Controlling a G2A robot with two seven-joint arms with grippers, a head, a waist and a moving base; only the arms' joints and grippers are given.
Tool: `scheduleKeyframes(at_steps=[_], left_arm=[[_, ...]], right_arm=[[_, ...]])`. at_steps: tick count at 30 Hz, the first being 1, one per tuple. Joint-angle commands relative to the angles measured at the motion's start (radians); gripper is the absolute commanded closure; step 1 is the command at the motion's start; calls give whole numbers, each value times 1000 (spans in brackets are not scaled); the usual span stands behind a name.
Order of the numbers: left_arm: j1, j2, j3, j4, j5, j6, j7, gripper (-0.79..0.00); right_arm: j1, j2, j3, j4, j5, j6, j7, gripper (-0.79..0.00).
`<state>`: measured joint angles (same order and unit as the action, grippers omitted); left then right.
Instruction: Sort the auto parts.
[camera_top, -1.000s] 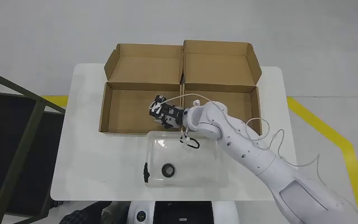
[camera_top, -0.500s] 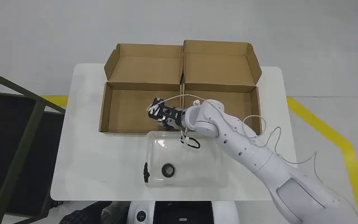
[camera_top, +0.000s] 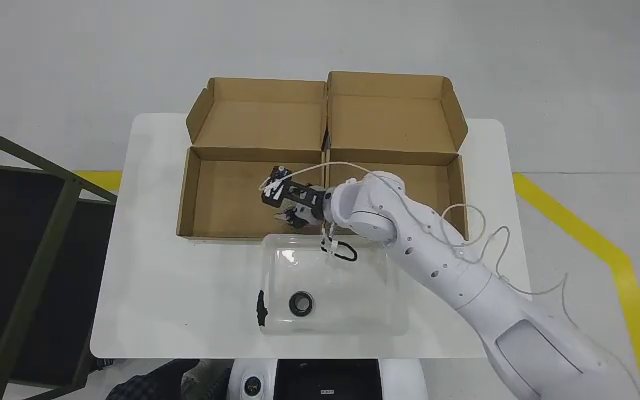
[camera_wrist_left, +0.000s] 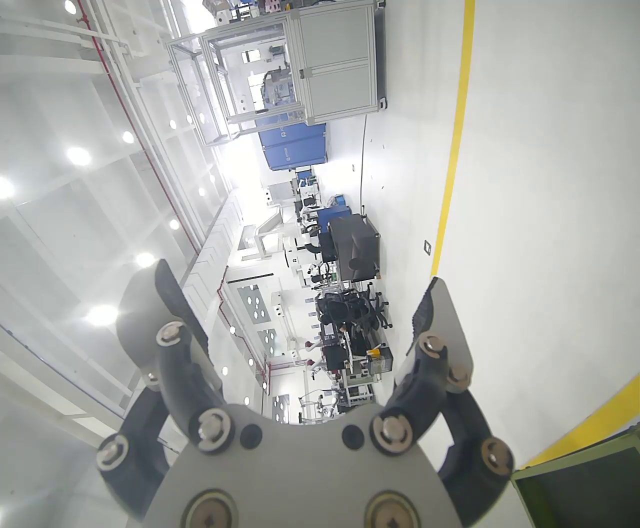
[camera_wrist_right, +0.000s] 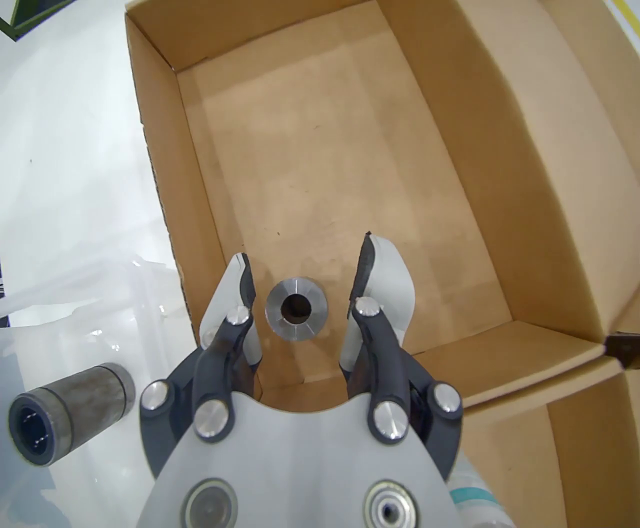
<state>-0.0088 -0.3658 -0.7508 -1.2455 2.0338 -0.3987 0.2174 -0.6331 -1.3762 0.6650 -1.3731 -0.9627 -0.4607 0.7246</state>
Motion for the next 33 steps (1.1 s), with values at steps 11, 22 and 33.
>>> scheduleKeyframes(at_steps=[11, 22, 33], left_arm=[[0, 0, 0, 0, 0, 0, 0, -785], [0, 0, 0, 0, 0, 0, 0, -785], [0, 0, 0, 0, 0, 0, 0, -785]], right_arm=[[-140, 50, 123, -306, -31, -50, 19, -637], [-380, 118, 259, -532, -63, -220, 17, -471], [-544, 168, 339, -669, -144, -362, 25, -594]])
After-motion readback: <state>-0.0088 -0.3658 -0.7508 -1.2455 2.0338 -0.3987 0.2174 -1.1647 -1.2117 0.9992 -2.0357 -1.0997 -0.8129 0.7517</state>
